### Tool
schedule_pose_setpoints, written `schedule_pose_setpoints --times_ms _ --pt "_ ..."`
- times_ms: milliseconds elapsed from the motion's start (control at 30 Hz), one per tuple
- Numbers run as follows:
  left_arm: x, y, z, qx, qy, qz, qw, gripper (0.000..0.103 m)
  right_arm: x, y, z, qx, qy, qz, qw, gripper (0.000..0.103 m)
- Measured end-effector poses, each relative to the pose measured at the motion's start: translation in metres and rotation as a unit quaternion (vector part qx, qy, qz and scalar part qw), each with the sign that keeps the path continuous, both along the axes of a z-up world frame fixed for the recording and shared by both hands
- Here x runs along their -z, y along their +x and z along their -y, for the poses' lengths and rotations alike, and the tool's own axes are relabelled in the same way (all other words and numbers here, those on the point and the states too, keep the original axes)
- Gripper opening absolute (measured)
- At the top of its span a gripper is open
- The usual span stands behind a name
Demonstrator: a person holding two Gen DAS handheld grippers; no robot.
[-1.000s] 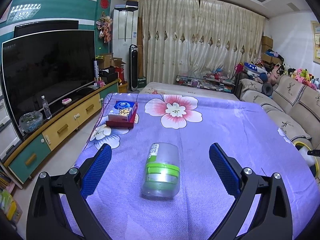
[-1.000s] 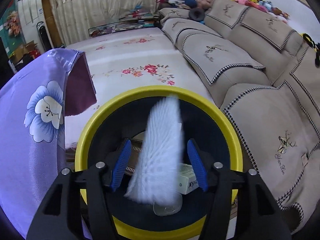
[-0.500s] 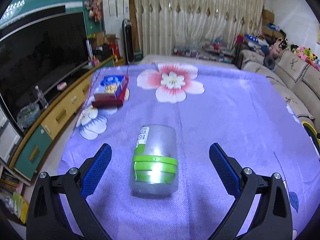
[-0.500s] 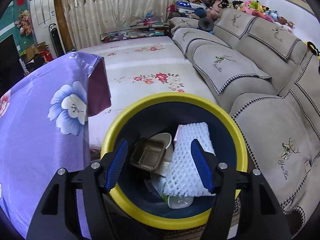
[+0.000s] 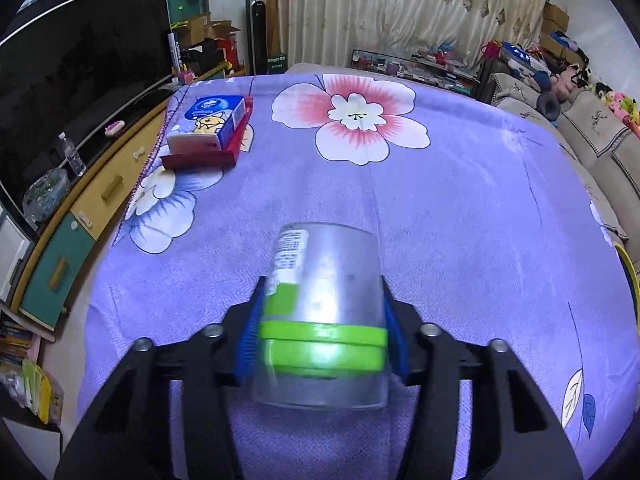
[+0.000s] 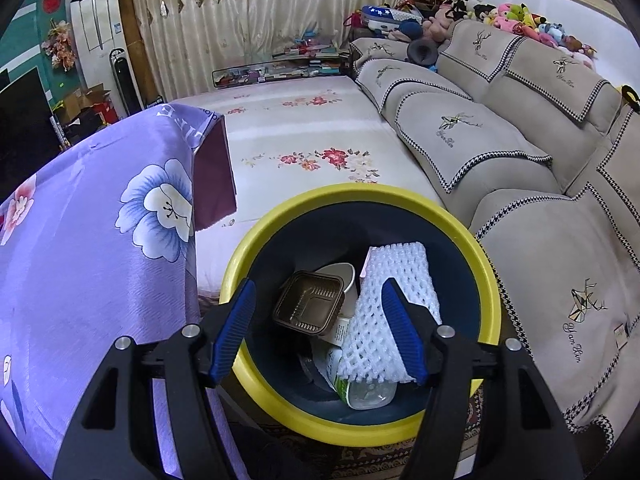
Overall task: Collect trash
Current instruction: 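Grasp the clear green-banded cup with the left gripper, then carry the clear cup over the bin and open the left gripper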
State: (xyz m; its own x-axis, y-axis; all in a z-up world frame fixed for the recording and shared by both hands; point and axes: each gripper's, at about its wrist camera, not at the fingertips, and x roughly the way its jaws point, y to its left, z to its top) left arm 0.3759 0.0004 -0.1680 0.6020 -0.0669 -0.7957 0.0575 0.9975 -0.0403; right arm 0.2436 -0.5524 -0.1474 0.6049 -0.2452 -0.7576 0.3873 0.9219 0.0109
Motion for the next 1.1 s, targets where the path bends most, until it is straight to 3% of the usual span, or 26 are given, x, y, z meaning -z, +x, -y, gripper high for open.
schedule_pose_setpoints --times_ms 233,500,767,1100 --pt "-0.019 -0.013 0.026 0.02 0.011 0.021 0.9995 0.05 -0.005 -0.013 0.002 -0.002 0.003 0.013 1.0 0.062" --pt "-0.062 -0.032 0.11 0.114 -0.007 0.051 0.9922 0.05 -0.01 -0.039 0.013 0.007 0.0 0.03 1.0 0.062" --pt "-0.086 -0.048 0.258 0.259 -0.033 0.056 0.9637 0.05 -0.019 -0.081 0.037 0.033 -0.005 0.05 0.998 0.062" --pt "-0.078 -0.067 0.453 0.404 -0.053 0.002 0.9134 0.05 -0.009 -0.137 0.084 0.087 0.008 0.056 0.995 0.062"
